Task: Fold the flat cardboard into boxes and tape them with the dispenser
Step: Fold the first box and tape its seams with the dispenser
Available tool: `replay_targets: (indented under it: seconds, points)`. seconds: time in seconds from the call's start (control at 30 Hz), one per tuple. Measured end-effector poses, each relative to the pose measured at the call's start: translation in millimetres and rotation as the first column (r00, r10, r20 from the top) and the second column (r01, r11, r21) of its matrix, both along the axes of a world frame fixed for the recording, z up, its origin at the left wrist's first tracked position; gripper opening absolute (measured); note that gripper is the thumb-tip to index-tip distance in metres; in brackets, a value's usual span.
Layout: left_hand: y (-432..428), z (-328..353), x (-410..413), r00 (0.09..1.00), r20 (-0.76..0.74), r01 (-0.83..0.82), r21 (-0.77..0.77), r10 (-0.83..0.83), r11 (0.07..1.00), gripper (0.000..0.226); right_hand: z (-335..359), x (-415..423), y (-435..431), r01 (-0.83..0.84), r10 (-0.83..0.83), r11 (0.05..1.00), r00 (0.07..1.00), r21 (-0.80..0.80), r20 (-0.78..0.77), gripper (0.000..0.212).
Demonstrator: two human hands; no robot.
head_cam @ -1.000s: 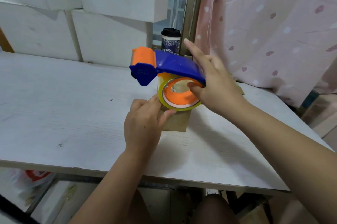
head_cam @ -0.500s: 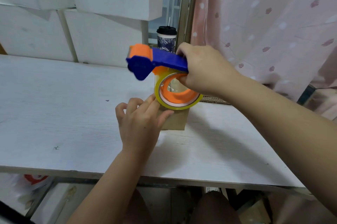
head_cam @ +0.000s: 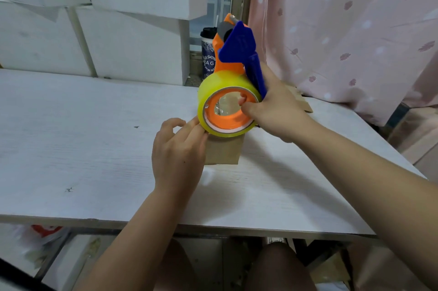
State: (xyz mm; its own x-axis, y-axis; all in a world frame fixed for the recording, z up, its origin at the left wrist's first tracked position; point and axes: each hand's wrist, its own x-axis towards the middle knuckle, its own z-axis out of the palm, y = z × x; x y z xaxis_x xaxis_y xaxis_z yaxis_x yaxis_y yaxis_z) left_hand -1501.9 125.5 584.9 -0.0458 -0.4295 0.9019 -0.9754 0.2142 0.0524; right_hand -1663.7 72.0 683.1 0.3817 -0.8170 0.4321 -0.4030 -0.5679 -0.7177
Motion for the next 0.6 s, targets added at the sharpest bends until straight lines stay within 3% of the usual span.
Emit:
replay_targets:
  seconds: [0.13,0.27,0.37,0.6]
  points:
    - [-0.5,2.7,0.4,1.000,0.006,0.031,-0.021,-0.031,0.999,0.046,4.7,-4.1,-3.0,-0.051,0.051,0.998,0.999,0.027,-0.005,0.058]
    - [-1.0,-0.1,2.4,0.999,-0.015,0.032,0.002,-0.032,0.999,0.022,6.2,-7.2,-10.8,-0.026,0.026,0.997,1.000,0.074,0.007,0.062]
    - [-1.0,-1.1,1.4,1.000,-0.028,0.014,0.026,-0.014,1.000,0.014,10.7,-14.9,-12.6,0.027,-0.026,1.000,0.997,0.015,-0.068,0.062]
    - [3.0,-2.0,-0.1,0.999,-0.043,0.034,0.111,-0.029,0.993,0.021,15.6,-17.3,-9.4,0.063,-0.095,0.987,0.970,-0.148,-0.223,0.062]
